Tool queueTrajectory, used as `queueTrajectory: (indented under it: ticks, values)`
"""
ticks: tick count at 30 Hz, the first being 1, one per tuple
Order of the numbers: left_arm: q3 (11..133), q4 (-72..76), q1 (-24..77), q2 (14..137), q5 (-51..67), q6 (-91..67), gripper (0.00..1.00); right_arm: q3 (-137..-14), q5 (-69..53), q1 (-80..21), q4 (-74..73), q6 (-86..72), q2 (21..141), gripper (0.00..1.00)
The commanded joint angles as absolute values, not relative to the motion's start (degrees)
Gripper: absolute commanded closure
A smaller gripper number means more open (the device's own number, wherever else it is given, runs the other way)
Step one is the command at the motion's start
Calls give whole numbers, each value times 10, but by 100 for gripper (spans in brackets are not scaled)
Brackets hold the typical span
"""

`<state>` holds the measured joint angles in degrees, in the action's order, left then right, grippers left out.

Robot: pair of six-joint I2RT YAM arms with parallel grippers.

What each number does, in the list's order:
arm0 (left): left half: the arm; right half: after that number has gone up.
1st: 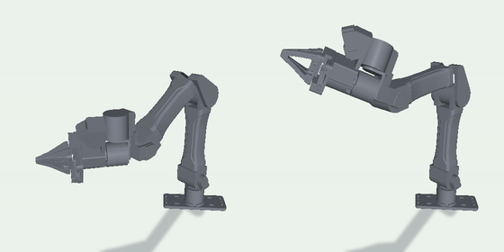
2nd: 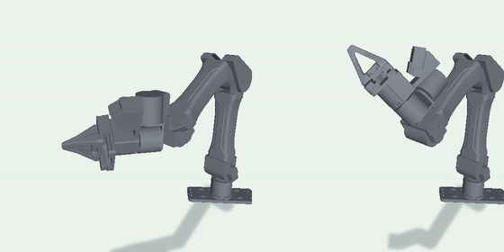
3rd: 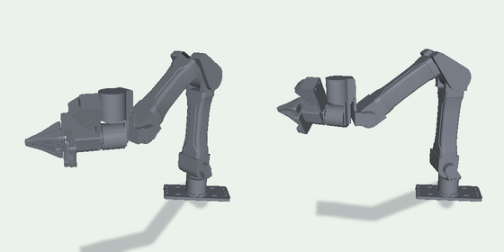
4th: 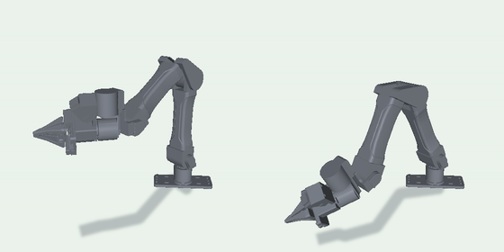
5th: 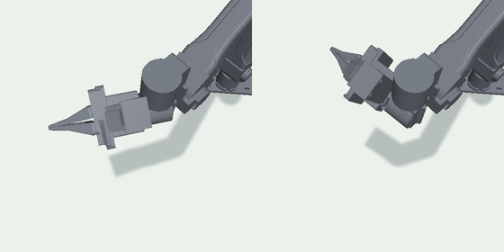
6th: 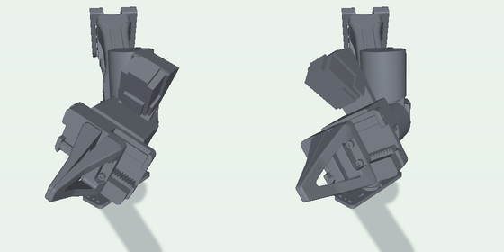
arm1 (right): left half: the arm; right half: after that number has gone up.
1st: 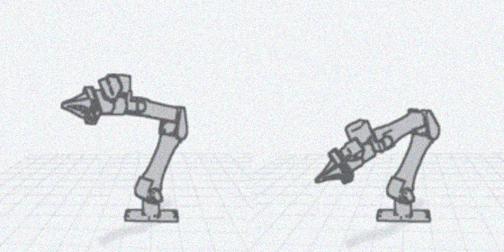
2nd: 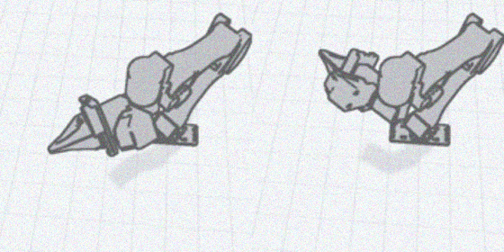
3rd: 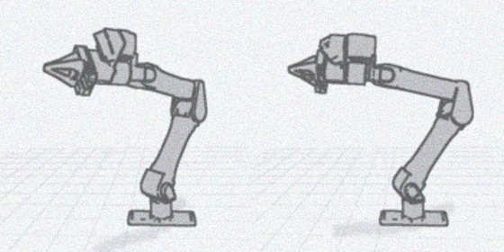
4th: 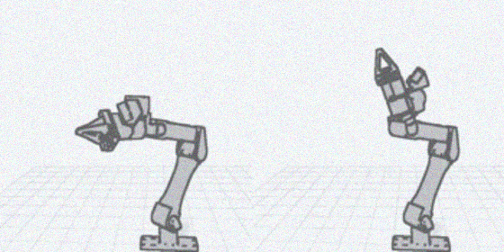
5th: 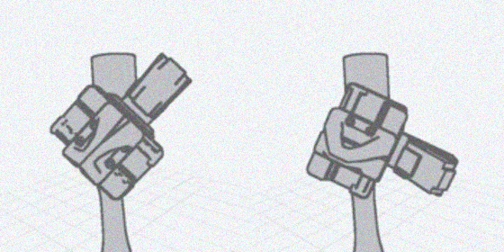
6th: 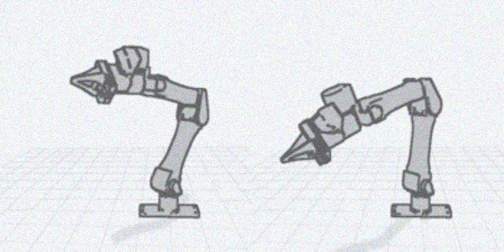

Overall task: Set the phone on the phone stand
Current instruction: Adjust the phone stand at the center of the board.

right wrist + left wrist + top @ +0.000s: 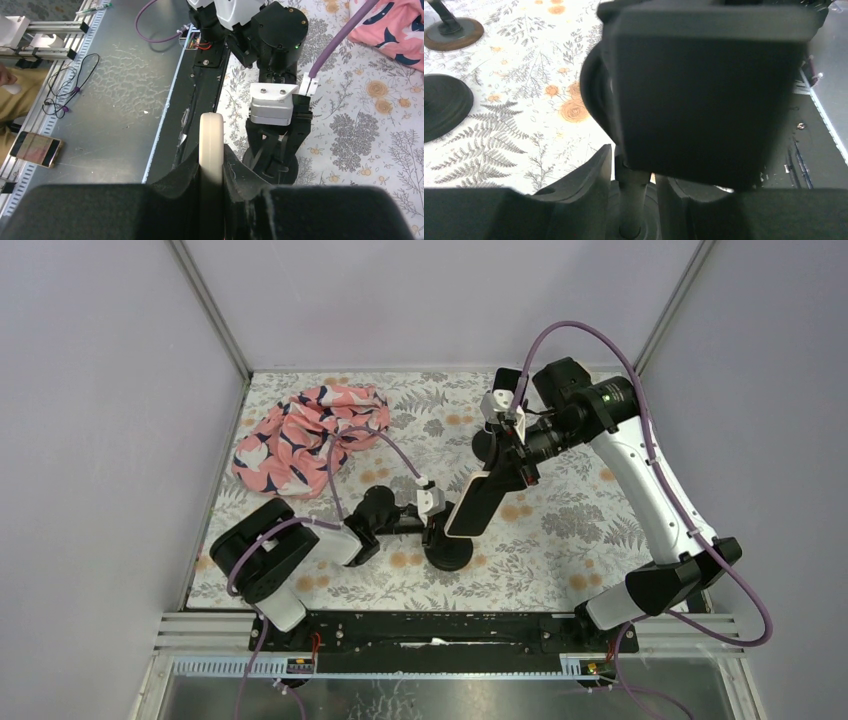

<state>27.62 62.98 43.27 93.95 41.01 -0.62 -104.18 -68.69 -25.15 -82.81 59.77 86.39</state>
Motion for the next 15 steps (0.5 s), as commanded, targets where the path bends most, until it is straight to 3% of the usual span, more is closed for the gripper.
queueTrajectory:
  ticks: [1,3,8,15]
  values:
    - [251,679,431,940,387,-41,45,-1023,-720,-254,-779,569,836,100]
    - [231,698,431,911,362,-48,33,-1016,-712,-254,-764,559,831,100]
    - [196,659,433,816,316,-51,15,-1045,-700,-254,-766,555,826,100]
    - [160,505,433,631,234,-79,2,-1062,-694,-254,-726,503,815,100]
